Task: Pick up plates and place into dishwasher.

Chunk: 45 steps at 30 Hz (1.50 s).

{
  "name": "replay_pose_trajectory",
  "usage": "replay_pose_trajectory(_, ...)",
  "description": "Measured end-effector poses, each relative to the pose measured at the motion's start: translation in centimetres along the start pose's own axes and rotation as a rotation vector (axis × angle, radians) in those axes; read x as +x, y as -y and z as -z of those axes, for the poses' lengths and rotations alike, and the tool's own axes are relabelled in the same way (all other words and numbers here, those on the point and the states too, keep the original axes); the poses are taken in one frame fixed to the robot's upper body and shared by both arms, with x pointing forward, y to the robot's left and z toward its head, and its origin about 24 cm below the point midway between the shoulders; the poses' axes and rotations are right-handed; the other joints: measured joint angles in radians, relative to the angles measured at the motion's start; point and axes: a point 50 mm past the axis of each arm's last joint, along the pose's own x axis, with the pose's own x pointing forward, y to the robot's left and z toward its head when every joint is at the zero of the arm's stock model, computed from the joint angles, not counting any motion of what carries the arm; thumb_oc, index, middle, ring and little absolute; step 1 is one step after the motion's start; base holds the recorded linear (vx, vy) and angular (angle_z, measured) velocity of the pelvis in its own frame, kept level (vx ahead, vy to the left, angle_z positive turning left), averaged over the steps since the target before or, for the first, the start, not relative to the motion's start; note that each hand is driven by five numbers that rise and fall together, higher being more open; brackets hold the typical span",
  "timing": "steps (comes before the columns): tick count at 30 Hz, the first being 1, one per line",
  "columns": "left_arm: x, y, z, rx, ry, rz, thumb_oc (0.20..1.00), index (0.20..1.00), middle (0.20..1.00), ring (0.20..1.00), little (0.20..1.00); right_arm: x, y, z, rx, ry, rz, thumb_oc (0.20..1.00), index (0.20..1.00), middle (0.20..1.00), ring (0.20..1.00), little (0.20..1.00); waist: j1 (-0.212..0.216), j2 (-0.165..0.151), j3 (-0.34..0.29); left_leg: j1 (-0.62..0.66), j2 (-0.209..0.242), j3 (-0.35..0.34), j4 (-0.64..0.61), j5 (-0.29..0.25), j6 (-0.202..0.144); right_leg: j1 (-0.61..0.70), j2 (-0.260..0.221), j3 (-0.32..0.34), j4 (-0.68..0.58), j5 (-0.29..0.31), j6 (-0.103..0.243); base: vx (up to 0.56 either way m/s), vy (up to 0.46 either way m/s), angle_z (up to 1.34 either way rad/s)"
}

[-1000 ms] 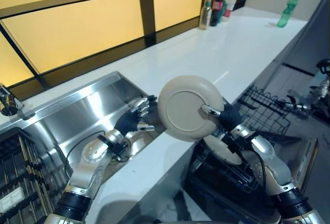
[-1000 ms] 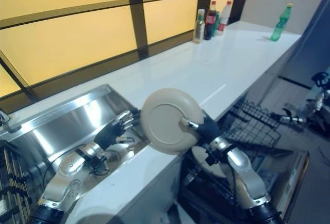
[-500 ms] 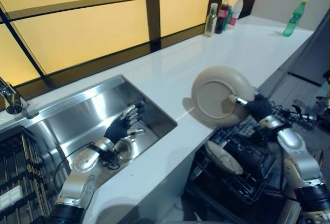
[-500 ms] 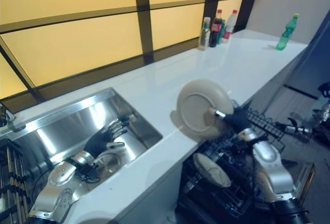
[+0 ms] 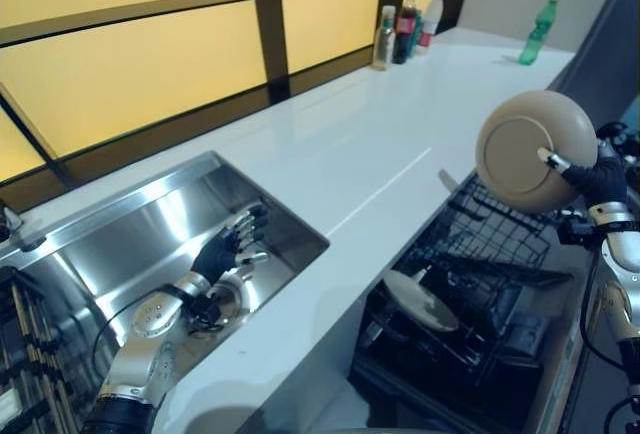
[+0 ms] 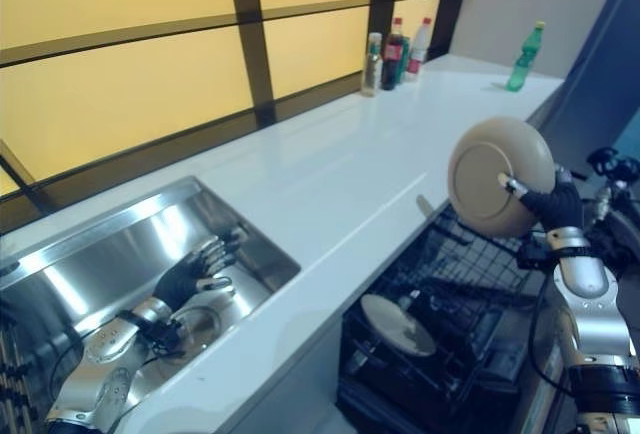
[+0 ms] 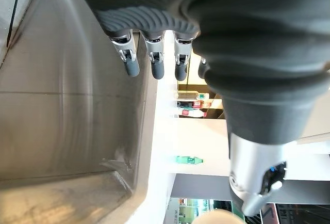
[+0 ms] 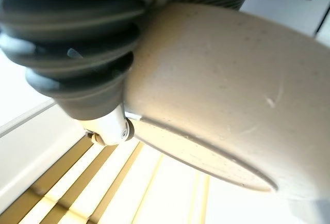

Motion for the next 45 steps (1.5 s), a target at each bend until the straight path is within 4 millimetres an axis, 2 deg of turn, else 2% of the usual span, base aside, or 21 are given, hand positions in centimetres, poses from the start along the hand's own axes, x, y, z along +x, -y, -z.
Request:
replay_pose_trajectory(4,-0.4,-0.6,0.6,0.000,-0.039,-0.022,1.000,1.000,1.000,1.000,1.000,-1.2,0.7,2.6,0.017,-0.109,0.030,0.200,0.200,0.200,0.200,0.200,-0.009,0.005,0.003,0.000,0.006,0.006,0.000,-0.001,-0.002,-0.003,0.006,0.004,0.000,0.004,-0.005,0.07,-0.125,-0.07)
replay_pose_trajectory(7,-0.9,-0.7,1.1,-0.006,-0.067,-0.032,1.000,1.000,1.000,1.000,1.000,-1.5,1.2,3.8,0.016,-0.163,0.047,0.200,0.200,0.200,0.200,0.200,-0.018,0.017,0.010,0.000,0.007,0.007,0.000,-0.001,-0.002,-0.004,0.006,0.006,0.000,0.004,-0.005,0.03,-0.128,-0.02)
replay_pose_trajectory(14,-1.1,-1.0,1.3,-0.005,-0.082,-0.064,1.000,1.000,1.000,1.000,1.000,-1.6,1.6,5.0,0.016,-0.216,0.063,0.200,0.200,0.200,0.200,0.200,-0.019,0.055,0.044,-0.040,0.009,0.003,0.009,0.002,-0.006,-0.037,0.009,0.007,0.000,0.008,-0.005,-0.04,-0.116,0.00)
replay_pose_trajectory(18,-0.9,-1.7,0.6,0.005,-0.068,-0.085,1.000,1.000,1.000,1.000,1.000,-0.6,1.3,5.2,-0.013,-0.242,0.051,0.200,0.200,0.200,0.200,0.200,-0.019,0.058,0.099,-0.077,0.012,-0.007,0.031,0.004,-0.009,-0.061,0.013,-0.005,0.000,0.021,-0.015,-0.03,-0.103,0.08)
replay_pose_trajectory(21,-0.6,-1.8,0.2,-0.002,-0.050,-0.100,1.000,1.000,1.000,1.000,1.000,0.3,1.5,5.3,-0.015,-0.256,0.072,0.200,0.200,0.200,0.200,0.200,-0.001,0.057,0.132,-0.092,0.014,-0.018,0.043,0.002,-0.013,-0.068,0.016,-0.010,0.001,0.023,-0.019,0.00,-0.088,0.07)
replay_pose_trajectory(27,-0.3,-2.4,-0.4,0.001,-0.037,-0.114,1.000,1.000,1.000,1.000,1.000,1.9,1.8,3.9,-0.032,-0.219,0.076,0.200,0.200,0.200,0.200,0.200,0.027,0.044,0.185,-0.126,0.018,-0.042,0.074,-0.002,-0.021,-0.076,0.022,-0.036,0.001,0.026,-0.023,0.04,-0.080,0.11)
replay_pose_trajectory(30,-0.4,-2.8,-0.7,0.015,-0.041,-0.119,1.000,1.000,1.000,1.000,1.000,2.1,2.0,3.9,-0.052,-0.227,0.075,0.200,0.200,0.200,0.200,0.200,0.040,0.034,0.195,-0.131,0.020,-0.049,0.080,-0.003,-0.023,-0.075,0.023,-0.044,0.001,0.026,-0.023,0.01,-0.055,0.07)
replay_pose_trajectory(32,-0.3,-3.2,-0.9,0.028,-0.043,-0.124,1.000,1.000,1.000,1.000,1.000,2.5,1.9,4.0,-0.128,-0.254,0.048,0.200,0.200,0.200,0.200,0.200,0.050,0.027,0.208,-0.140,0.018,-0.053,0.089,-0.003,-0.023,-0.078,0.023,-0.050,0.002,0.027,-0.025,-0.04,-0.065,0.09)
replay_pose_trajectory(35,0.0,-3.8,-2.0,0.057,-0.026,-0.122,1.000,1.000,1.000,1.000,1.000,3.0,2.1,3.9,-0.257,-0.295,0.017,0.200,0.200,0.200,0.200,0.200,0.058,0.013,0.239,-0.171,0.019,-0.065,0.109,-0.004,-0.027,-0.095,0.025,-0.061,0.004,0.030,-0.029,-0.06,-0.083,0.10)
replay_pose_trajectory(39,0.0,-4.8,-3.4,0.099,-0.007,-0.131,1.000,1.000,1.000,1.000,1.000,4.0,2.5,2.7,-0.409,-0.299,0.011,0.200,0.200,0.200,0.200,0.200,0.060,0.001,0.276,-0.230,0.024,-0.078,0.143,-0.006,-0.033,-0.140,0.031,-0.070,0.021,0.035,-0.035,-0.04,-0.108,0.09)
replay_pose_trajectory(45,0.1,-6.4,-6.1,0.213,0.027,-0.155,1.000,1.000,1.000,1.000,1.000,4.7,2.9,2.2,-0.501,-0.324,0.017,0.200,0.200,0.200,0.200,0.200,0.063,-0.035,0.321,-0.291,0.041,-0.079,0.186,-0.014,-0.044,-0.183,0.047,-0.085,0.037,0.035,-0.036,-0.05,-0.093,0.05)
